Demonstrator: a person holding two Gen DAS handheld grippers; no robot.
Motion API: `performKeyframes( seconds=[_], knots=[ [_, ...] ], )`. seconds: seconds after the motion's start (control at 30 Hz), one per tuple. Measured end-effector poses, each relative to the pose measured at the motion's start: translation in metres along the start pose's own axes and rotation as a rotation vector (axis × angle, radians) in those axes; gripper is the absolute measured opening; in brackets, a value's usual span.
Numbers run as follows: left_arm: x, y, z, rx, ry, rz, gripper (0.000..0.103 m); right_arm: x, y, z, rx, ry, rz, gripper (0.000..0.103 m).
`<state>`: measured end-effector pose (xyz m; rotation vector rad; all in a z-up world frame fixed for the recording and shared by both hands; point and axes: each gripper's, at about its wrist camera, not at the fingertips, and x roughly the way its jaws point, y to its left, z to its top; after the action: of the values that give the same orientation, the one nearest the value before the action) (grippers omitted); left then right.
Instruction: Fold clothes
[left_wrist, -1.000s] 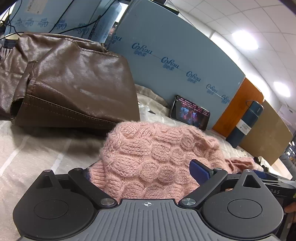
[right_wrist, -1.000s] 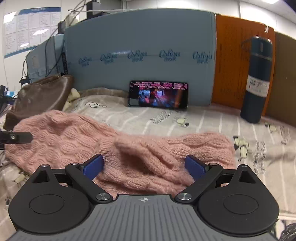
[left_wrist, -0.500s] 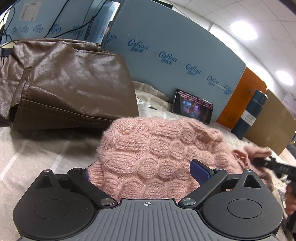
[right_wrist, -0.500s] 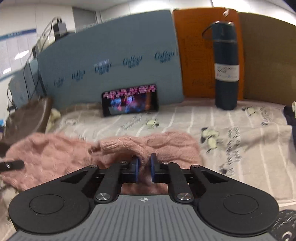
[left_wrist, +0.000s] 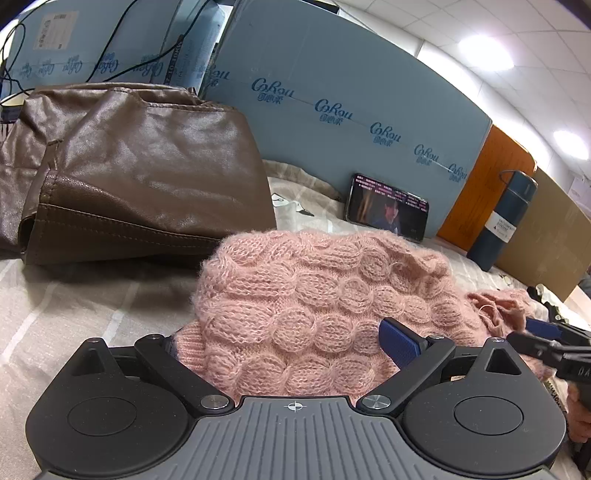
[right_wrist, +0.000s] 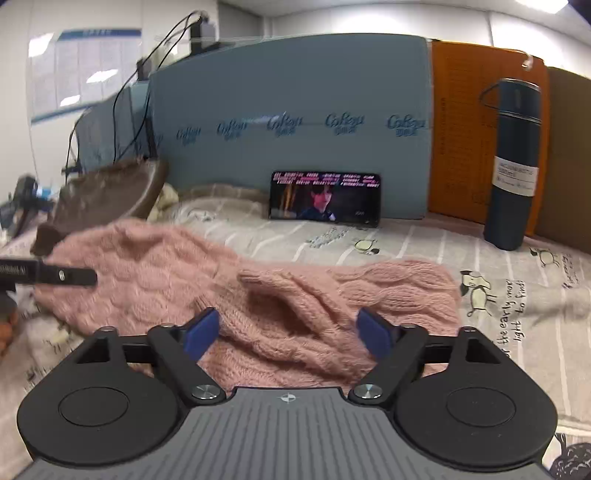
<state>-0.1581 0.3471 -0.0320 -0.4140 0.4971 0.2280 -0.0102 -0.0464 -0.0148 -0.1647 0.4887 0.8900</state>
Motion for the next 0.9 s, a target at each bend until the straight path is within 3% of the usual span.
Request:
performKeyframes(
  seconds=[0.07, 0.2, 0.3, 0.37, 0.47, 0.5, 0.57, 0.6, 0.63, 0.67, 0.9],
  knots=[
    [0.0, 0.001, 0.0, -0.001, 0.0, -0.002, 0.099, 0.004, 0.004, 0.0, -0.035, 0.019, 0.017, 0.092],
    [0.0, 0.002, 0.0, -0.002, -0.001, -0.004, 0.099, 0.009, -0.002, 0.001, -0.01, 0.029, -0.013, 0.091],
    [0.0, 0.002, 0.001, -0.001, 0.001, -0.003, 0.099, 0.012, -0.011, 0.002, 0.036, 0.03, -0.037, 0.067],
    [0.001, 0.001, 0.001, 0.007, 0.005, 0.004, 0.099, 0.004, -0.023, 0.002, 0.091, -0.006, -0.061, 0.036],
    [0.004, -0.011, 0.002, 0.078, 0.03, 0.054, 0.097, -0.007, -0.04, 0.004, 0.174, -0.061, -0.096, 0.018],
    [0.006, -0.019, 0.001, 0.121, 0.037, 0.078, 0.094, -0.011, -0.046, 0.004, 0.202, -0.079, -0.107, 0.017],
    [0.006, -0.032, -0.001, 0.203, 0.033, 0.091, 0.065, -0.018, -0.058, 0.005, 0.257, -0.116, -0.131, 0.015],
    [0.004, -0.037, -0.002, 0.236, 0.025, 0.083, 0.061, -0.022, -0.064, 0.006, 0.285, -0.134, -0.142, 0.015],
    [0.002, -0.04, -0.002, 0.258, 0.012, 0.064, 0.044, -0.026, -0.071, 0.006, 0.314, -0.155, -0.154, 0.015],
    [-0.001, -0.043, -0.003, 0.28, -0.001, 0.044, 0.019, -0.032, -0.081, 0.006, 0.348, -0.185, -0.167, 0.015],
    [-0.015, -0.06, 0.011, 0.31, -0.181, 0.004, 0.019, -0.076, -0.155, -0.002, 0.61, -0.366, -0.254, 0.012]
  ],
)
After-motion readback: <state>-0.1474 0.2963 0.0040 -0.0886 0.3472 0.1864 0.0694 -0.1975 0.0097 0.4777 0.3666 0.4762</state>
